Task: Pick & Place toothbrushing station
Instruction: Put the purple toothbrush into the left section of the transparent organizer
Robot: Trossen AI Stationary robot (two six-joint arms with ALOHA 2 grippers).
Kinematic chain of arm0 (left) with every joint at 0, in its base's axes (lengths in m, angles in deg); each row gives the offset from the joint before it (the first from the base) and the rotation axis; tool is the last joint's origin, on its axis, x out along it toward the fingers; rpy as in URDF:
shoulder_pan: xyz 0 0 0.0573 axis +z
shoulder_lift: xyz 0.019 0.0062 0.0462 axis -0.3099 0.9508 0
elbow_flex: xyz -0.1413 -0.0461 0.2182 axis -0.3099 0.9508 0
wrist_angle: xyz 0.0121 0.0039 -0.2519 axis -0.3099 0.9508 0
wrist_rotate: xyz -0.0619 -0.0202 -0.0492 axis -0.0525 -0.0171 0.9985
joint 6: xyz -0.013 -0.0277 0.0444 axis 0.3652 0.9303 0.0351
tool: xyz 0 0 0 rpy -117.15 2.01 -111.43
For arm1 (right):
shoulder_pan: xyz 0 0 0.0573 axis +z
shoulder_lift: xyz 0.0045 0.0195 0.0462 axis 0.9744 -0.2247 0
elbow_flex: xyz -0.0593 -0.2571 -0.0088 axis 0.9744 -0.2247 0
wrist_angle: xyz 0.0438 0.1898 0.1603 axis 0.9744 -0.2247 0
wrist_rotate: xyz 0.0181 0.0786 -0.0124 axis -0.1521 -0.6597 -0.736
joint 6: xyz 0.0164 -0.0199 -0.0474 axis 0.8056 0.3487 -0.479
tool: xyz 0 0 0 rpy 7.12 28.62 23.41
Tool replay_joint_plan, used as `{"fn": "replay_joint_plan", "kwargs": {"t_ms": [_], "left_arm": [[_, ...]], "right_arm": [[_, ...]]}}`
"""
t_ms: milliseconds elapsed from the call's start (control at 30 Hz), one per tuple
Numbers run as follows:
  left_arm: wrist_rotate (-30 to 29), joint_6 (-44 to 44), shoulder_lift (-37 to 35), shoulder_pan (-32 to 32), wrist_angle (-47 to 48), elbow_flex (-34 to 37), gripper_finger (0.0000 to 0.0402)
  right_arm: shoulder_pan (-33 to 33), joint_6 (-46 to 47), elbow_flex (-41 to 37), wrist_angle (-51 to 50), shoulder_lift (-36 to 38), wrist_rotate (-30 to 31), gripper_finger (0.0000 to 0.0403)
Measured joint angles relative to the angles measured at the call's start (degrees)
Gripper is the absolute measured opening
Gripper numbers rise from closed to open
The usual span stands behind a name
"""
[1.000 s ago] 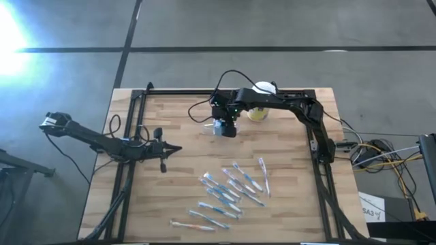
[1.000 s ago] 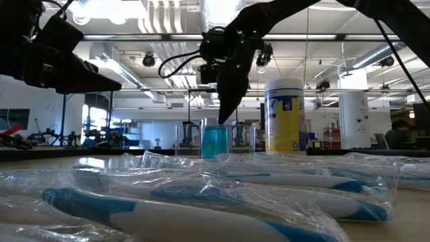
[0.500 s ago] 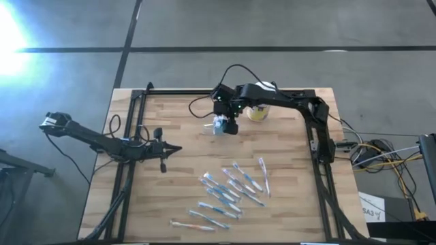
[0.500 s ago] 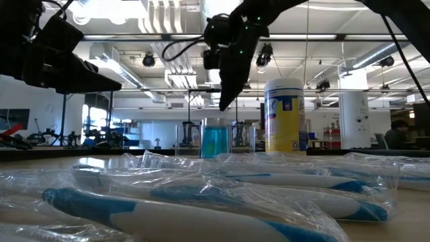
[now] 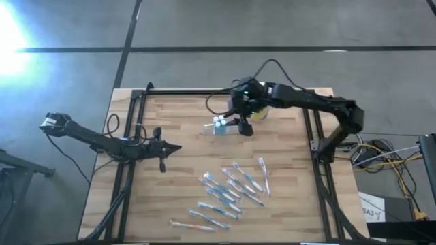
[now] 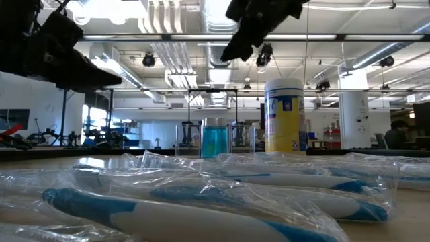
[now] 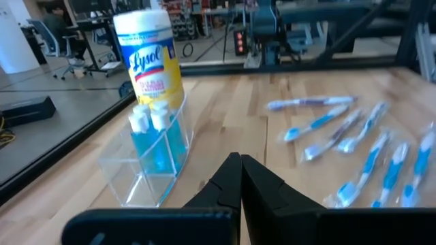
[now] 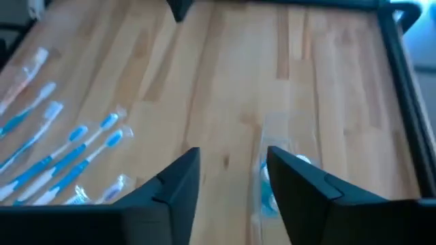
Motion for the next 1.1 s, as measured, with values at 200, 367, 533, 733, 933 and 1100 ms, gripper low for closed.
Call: {"fn": "replay_joint_plan", "kwargs": {"t_ms": [200,367,533,733,933,1100], "left_arm": [[0.0,0.0,-2.2,0.0,-1.1,0.0,0.0005],[0.0,-0.8,-3.7,0.2,-1.4,0.0,0.0005],[-0.3,-0.2,-5.1,1.3,-1.5,0.0,0.0005],[-1.0,0.3,-5.2,3.0,-1.5,0.0,0.0005],[-1.1,-0.1,-5.2,3.1,-1.0,-0.1,0.0005],[-1.4,-0.1,-5.3,3.2,-1.1,-0.1,0.0005]], "right_arm": [[0.0,1.1,-13.2,12.6,11.9,-0.8,0.0097],[0.0,2.3,-24.3,23.5,22.3,-1.5,0.005],[0.0,5.1,-34.4,35.5,32.0,-2.0,0.0013],[0.0,8.2,-41.5,48.4,37.8,-4.8,0.0008],[0.0,8.2,-43.7,48.5,38.3,-4.7,0.0008],[0.0,10.0,-43.8,48.4,37.5,-4.9,0.002]]}}
